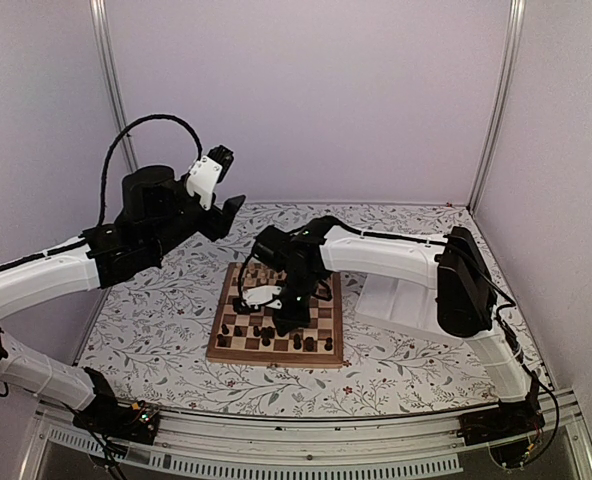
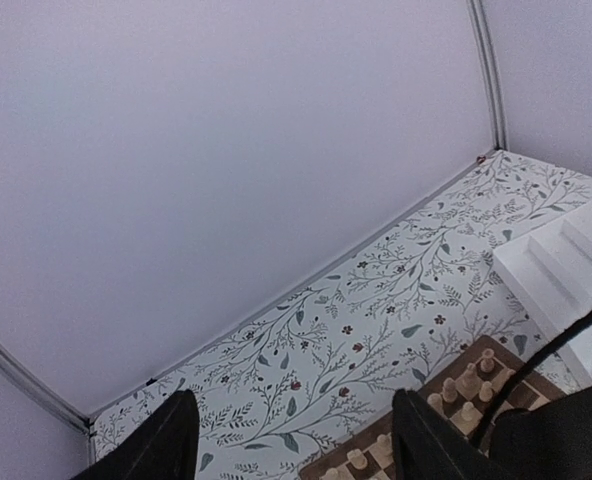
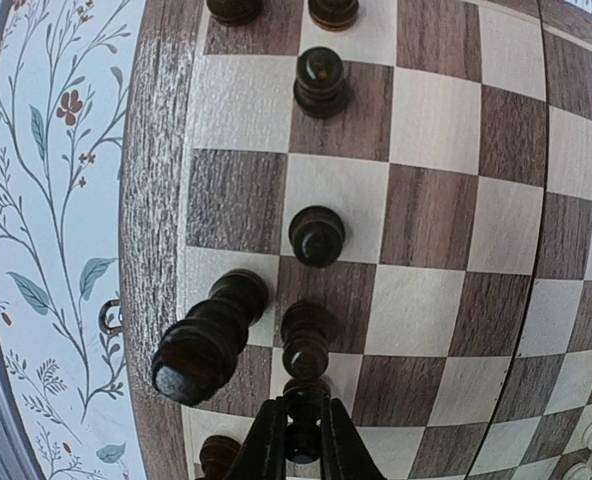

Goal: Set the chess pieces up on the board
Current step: Place the chess piece on the chessboard.

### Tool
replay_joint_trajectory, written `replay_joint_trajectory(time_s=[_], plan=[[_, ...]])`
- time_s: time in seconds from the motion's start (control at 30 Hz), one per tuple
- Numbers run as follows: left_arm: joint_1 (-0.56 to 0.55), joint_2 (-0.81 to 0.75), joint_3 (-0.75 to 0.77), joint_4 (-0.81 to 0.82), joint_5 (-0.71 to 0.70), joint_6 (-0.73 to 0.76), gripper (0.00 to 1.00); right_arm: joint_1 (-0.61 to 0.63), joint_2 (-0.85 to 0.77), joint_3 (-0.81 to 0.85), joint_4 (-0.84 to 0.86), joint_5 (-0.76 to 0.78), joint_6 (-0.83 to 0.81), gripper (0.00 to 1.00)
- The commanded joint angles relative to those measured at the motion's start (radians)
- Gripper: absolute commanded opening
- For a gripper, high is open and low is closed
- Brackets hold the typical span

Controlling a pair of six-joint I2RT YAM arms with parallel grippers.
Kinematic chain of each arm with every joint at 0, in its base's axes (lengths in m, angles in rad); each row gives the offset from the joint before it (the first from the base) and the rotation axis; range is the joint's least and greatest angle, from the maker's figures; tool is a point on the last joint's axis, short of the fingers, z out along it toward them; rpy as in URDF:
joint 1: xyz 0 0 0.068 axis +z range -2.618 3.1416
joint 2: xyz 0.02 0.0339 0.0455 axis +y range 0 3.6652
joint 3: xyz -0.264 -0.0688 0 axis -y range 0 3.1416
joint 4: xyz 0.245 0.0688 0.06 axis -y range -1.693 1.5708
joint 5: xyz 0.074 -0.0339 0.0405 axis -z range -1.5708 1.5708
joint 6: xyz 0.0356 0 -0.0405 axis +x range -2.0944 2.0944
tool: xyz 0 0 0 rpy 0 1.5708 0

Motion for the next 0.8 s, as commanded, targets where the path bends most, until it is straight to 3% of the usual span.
replay_joint_trajectory(time_s=[0.0,0.43,0.57,0.77], plan=[[0.006,0.009,-0.001,0.004,0.013,-0.005,0.68,0.002,0.024,0.022,0.023,0.032,0.015,0.14],[0.006,0.019,0.007,-0.010,0.026,-0.005,0.68,0.001,0.007,0.023,0.018,0.033,0.017,0.30],[0.006,0.024,0.007,-0.011,0.026,-0.004,0.68,-0.002,-0.046,0.019,0.008,0.019,0.011,0.38],[0.007,0.032,0.007,-0.012,0.019,0.002,0.68,-0.050,-0.159,-0.011,-0.032,-0.031,0.022,0.39]])
